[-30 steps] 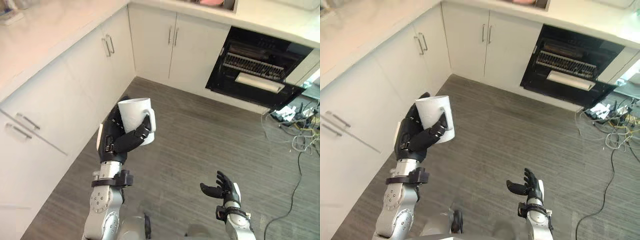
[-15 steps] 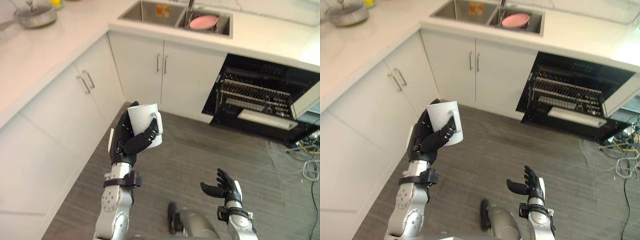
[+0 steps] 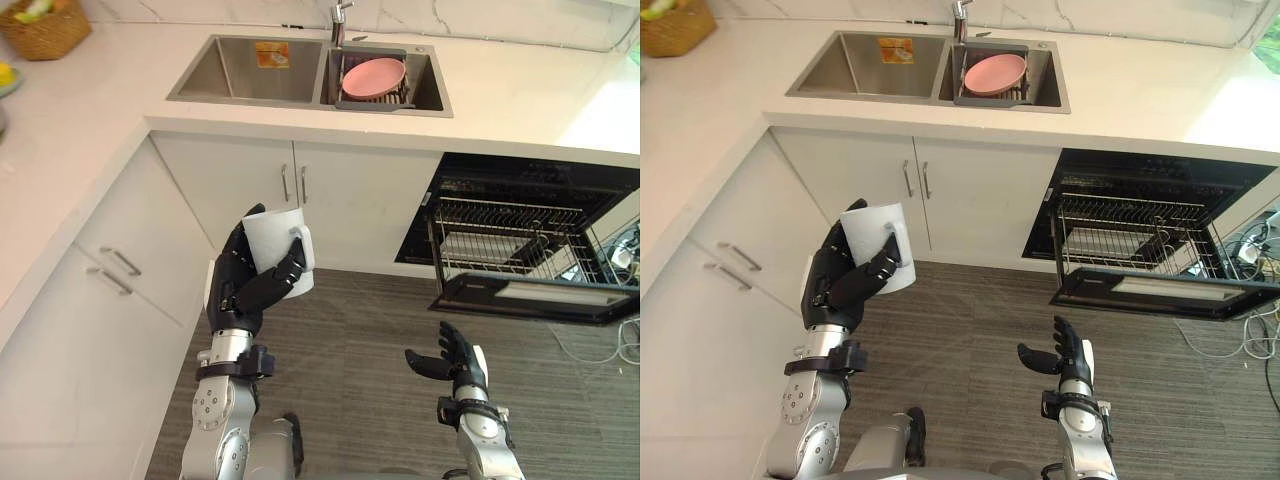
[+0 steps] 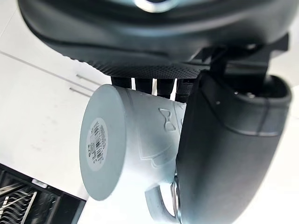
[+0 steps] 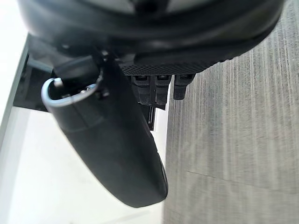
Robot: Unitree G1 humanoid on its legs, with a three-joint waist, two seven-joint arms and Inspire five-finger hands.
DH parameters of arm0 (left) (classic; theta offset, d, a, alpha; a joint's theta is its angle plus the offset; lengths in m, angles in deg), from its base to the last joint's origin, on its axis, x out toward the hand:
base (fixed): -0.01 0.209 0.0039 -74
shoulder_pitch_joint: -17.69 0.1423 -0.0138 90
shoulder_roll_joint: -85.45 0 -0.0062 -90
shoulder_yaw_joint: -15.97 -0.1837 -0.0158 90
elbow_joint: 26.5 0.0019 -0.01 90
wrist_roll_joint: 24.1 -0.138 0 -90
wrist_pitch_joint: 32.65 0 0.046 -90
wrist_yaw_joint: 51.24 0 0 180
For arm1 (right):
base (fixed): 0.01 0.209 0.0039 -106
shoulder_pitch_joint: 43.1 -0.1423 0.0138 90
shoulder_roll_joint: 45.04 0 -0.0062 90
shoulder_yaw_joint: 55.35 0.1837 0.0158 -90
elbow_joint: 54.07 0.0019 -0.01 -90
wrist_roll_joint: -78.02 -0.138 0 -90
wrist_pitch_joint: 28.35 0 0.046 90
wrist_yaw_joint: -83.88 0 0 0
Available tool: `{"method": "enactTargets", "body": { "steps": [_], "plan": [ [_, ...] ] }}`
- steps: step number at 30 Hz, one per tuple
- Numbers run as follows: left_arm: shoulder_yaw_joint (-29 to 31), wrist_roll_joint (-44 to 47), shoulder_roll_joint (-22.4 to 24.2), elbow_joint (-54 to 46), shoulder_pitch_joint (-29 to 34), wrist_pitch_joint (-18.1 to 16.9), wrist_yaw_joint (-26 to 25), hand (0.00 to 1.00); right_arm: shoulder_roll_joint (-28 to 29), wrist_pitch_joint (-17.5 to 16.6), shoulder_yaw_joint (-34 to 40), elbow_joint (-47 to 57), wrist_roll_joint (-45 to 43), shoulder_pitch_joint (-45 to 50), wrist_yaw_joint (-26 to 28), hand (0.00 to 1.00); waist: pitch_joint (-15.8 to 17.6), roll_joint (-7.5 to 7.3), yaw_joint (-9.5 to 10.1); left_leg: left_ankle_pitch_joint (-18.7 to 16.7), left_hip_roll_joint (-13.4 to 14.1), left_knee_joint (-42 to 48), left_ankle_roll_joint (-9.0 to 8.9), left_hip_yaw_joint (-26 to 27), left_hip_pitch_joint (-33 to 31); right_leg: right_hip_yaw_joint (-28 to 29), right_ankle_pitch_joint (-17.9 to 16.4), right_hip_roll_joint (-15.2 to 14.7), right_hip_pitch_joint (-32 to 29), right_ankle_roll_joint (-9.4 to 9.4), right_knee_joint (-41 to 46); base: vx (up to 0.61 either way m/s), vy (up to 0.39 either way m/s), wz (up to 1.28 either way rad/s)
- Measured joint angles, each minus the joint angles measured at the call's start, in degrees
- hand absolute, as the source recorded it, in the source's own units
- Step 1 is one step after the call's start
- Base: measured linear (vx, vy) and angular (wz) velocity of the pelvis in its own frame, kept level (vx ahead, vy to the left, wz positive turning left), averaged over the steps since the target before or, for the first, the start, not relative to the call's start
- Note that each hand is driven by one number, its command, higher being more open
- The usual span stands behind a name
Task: Walk over to the sink, pick up the cup, carry it to the dishwasher, place the cup inside the dishwasher, then close the dishwasher door
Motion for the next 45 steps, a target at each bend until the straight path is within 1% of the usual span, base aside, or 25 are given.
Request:
{"method": "enactTargets", "body": {
  "steps": [1,2,4,6,7,8,9,10,11,13,14,15,17,20,21,22,23,24,25,27,28,32,38,42,45],
  "plan": [
    [-0.51,-0.6,0.06,-0.07,0.01,0.07,-0.09,0.3,0.3,0.0,-0.08,0.22,0.0,0.0,0.01,0.9,0.11,0.26,-0.17,-1.05,-0.05,-1.82,0.39,0.67,3.86,-2.17,-1.47,-0.53,-2.37,-3.48,4.84,0.45,0.177,-0.22],
    [-1.28,-1.15,0.64,-0.61,-0.13,-0.16,-0.19,0.3,0.94,-0.03,-0.28,0.86,0.02,0.03,0.0,0.9,-0.16,0.72,-0.22,-2.1,0.49,-4.18,0.55,1.41,7.85,-5.07,-2.76,-0.49,-5.55,-5.58,6.76,0.52,0.164,-0.38],
    [-2.45,-1.22,0.42,-2.25,-0.68,-0.47,-0.07,0.3,2.06,-0.15,-0.79,2.27,0.05,-0.25,0.04,0.9,-0.28,0.84,-0.24,-3.26,1.55,-7.38,-0.26,2.57,12.63,-10.61,-3.92,-0.34,-10.49,-6.94,3.87,0.43,0.072,-0.31],
    [-2.27,-1.47,0.0,-2.49,-2.05,-0.81,0.56,0.3,2.33,-0.35,-0.88,2.82,0.06,-1.45,0.09,0.9,-0.56,1.16,-1.15,-4.49,2.57,-11.07,-2.45,3.66,16.98,-21.28,-3.42,-0.61,-13.86,-9.56,-11.47,0.47,0.028,-0.26],
    [-1.89,-1.47,-0.07,-2.47,-2.15,-0.89,0.55,0.3,2.32,-0.36,-0.88,2.8,0.07,-1.99,0.08,0.9,-0.6,1.11,-1.14,-5.06,2.64,-11.57,-3.43,4.41,17.96,-23.78,-2.49,-0.27,-14.29,-10.74,-15.91,0.62,-0.005,-0.5],
    [-0.58,-1.47,-0.21,-2.27,-2.12,-0.93,0.45,0.3,2.21,-0.36,-1.05,2.85,0.12,-2.87,0.04,0.9,-1.21,0.1,-1.13,-6.86,2.49,-11.72,-6.35,5.84,19.75,-25.68,1.81,1.82,-14.19,-12.96,-25.91,0.55,-0.03,-0.49],
    [0.22,-1.47,-0.39,-1.8,-2.06,-0.95,0.33,0.3,2.03,-0.37,-1.18,3.22,0.15,-2.71,-0.03,0.9,-1.66,-0.62,-1.26,-8.24,1.9,-11.16,-7.92,5.82,21.13,-24.73,8.11,3.32,-13.71,-16.38,-30.94,0.69,-0.06,-0.36],
    [0.12,-1.47,0.82,0.45,-2.19,-0.9,0.29,0.3,0.21,-0.17,-1.07,3.21,0.23,-2.41,-0.19,0.9,-1.79,2.08,-2.08,-10.09,4.0,-7.88,-8.45,5.51,21.8,-23.99,9.65,5.31,-12.66,-18.42,-29.53,0.48,-0.037,-0.15],
    [0.08,-1.49,1.05,1.03,-2.07,-0.77,0.27,0.3,-0.11,0.07,-0.99,3.37,0.22,-2.21,-0.2,0.9,-1.96,2.47,-2.09,-10.03,5.22,-5.05,-8.54,5.59,21.26,-23.78,8.32,5.93,-11.62,-18.71,-29.91,0.7,-0.081,-0.2],
    [-0.07,-1.51,2.18,2.56,-2.24,-0.4,0.26,0.3,-0.31,0.94,-1.0,6.69,0.22,-1.16,-0.26,0.9,-1.72,3.42,-1.84,-6.35,9.05,11.74,-8.87,5.51,16.19,-22.29,6.89,9.26,-7.34,-19.46,-32.68,0.61,-0.085,-0.48],
    [-0.38,-1.53,2.77,2.86,-2.27,-0.08,0.26,0.3,-0.03,1.01,-1.06,10.09,0.19,0.25,-0.85,0.9,-1.7,3.41,-1.1,-4.56,11.2,19.08,-9.82,5.54,13.73,-21.0,6.7,10.52,-4.77,-19.65,-34.5,0.51,-0.043,-0.68],
    [-1.37,-1.53,3.17,2.87,-2.14,-0.06,0.26,0.3,0.44,0.87,-1.01,14.73,0.14,1.66,-1.82,0.9,-1.62,3.32,-0.68,-4.97,12.6,24.82,-10.04,5.55,11.15,-19.27,6.69,11.5,-1.04,-19.65,-37.41,0.59,-0.023,-0.68],
    [-2.75,-1.7,3.24,2.63,-2.2,-0.06,0.48,0.3,0.46,-0.71,-0.81,19.48,0.11,2.29,-2.54,0.9,-1.66,3.2,-0.72,-7.2,13.17,26.29,-9.14,5.49,7.13,-17.23,6.7,11.26,3.12,-19.65,-40.35,0.35,0.014,-0.58],
    [-3.19,-2.1,4.13,2.07,-2.38,-0.1,0.68,0.3,0.25,-2.42,-0.82,20.78,0.12,0.91,-2.53,0.9,-1.69,3.17,0.89,-9.38,11.42,16.74,-8.44,1.06,2.26,-12.05,6.68,10.53,6.34,-19.61,-42.06,0.31,0.131,-0.89],
    [-3.19,-2.1,4.15,2.07,-2.29,-0.11,0.49,0.3,0.26,-2.39,-0.89,20.43,0.13,1.1,-2.52,0.9,-1.69,3.16,1.56,-9.2,9.74,11.41,-8.96,-3.36,1.32,-10.61,6.5,10.2,7.17,-19.18,-42.09,0.2,0.193,-0.91],
    [-3.15,-2.11,4.45,2.07,-2.21,-0.15,0.32,0.3,0.16,-2.39,-0.91,19.93,0.14,1.54,-2.49,0.9,-1.83,3.38,1.92,-7.23,7.88,5.05,-9.65,-8.1,1.26,-9.4,5.74,9.87,7.85,-17.37,-42.2,0.19,0.201,-0.85],
    [-3.15,-2.11,4.52,2.07,-2.21,-0.15,0.26,0.3,0.04,-2.35,-0.89,19.7,0.13,1.84,-2.48,0.9,-2.15,3.92,1.94,-4.45,7.55,1.95,-9.32,-9.5,1.26,-8.73,5.23,10.09,8.14,-16.05,-42.38,0.2,0.283,-0.77],
    [-3.17,-2.12,4.49,2.18,-1.92,-0.15,0.25,0.3,0.21,-2.15,-0.84,18.71,0.14,2.7,-2.44,0.9,-2.86,4.74,1.85,-0.65,7.86,-0.04,-11.89,-10.09,1.78,-7.15,4.97,10.64,8.6,-15.2,-42.45,0.13,0.213,-0.5],
    [-3.29,-2.12,4.22,2.15,-1.68,-0.15,0.25,0.3,0.82,-1.77,-0.88,18.52,0.14,3.48,-2.42,0.9,-3.25,4.1,1.6,-0.63,7.38,-0.94,-11.71,-9.54,2.54,-6.62,4.93,10.1,8.84,-14.78,-42.62,0.14,0.24,-0.42],
    [-3.31,-2.13,3.94,2.0,-1.5,-0.17,0.18,0.3,2.95,-1.62,-0.87,18.9,0.16,6.95,-2.25,0.9,-4.66,1.54,1.21,0.55,5.4,-5.11,-10.2,-6.99,4.4,-4.83,4.53,7.51,8.15,-13.19,-42.67,0.12,0.175,-0.29],
    [-3.3,-2.13,3.93,1.96,-1.48,-0.17,0.11,0.3,3.3,-1.58,-0.89,18.94,0.18,7.18,-2.18,0.9,-4.79,1.3,1.17,0.7,5.03,-5.69,-10.0,-6.42,4.74,-4.24,4.53,7.11,8.02,-12.85,-42.68,0.09,0.158,-0.35],
    [-3.6,-2.18,3.57,0.5,-1.32,-0.15,0.01,0.3,4.1,-1.21,-3.01,23.02,0.17,8.14,-0.87,0.9,-4.92,1.07,0.78,0.71,3.94,-7.84,-9.26,-2.31,7.35,-0.33,4.7,5.68,7.83,-11.27,-42.71,0.05,0.145,-0.44],
    [-2.67,-4.58,2.65,-3.66,-2.38,-0.33,-0.93,0.3,4.39,-1.63,-5.65,32.03,-0.32,8.5,2.28,0.9,-5.07,0.93,0.71,0.33,4.61,-9.11,-8.68,3.56,9.7,5.61,5.94,6.46,6.46,-9.98,-42.71,-0.01,0.043,-0.53],
    [0.29,-6.55,0.88,-2.33,-6.63,-0.46,-2.15,0.3,2.94,-2.38,-7.25,32.82,-3.67,6.46,4.9,0.9,-5.07,0.91,-0.16,0.14,4.75,-9.12,-8.32,8.21,10.56,10.16,8.84,7.05,6.02,-8.99,-44.98,-0.07,0.069,-0.6],
    [2.49,-6.55,-0.04,1.57,-10.54,-0.55,-2.56,0.3,1.41,-2.38,-7.33,34.53,-7.23,6.53,6.78,0.9,-5.05,0.94,-1.2,0.02,4.27,-9.26,-7.66,8.97,11.16,10.66,10.11,6.48,6.62,-8.55,-46.46,-0.1,0.056,-0.19]
  ]
}}
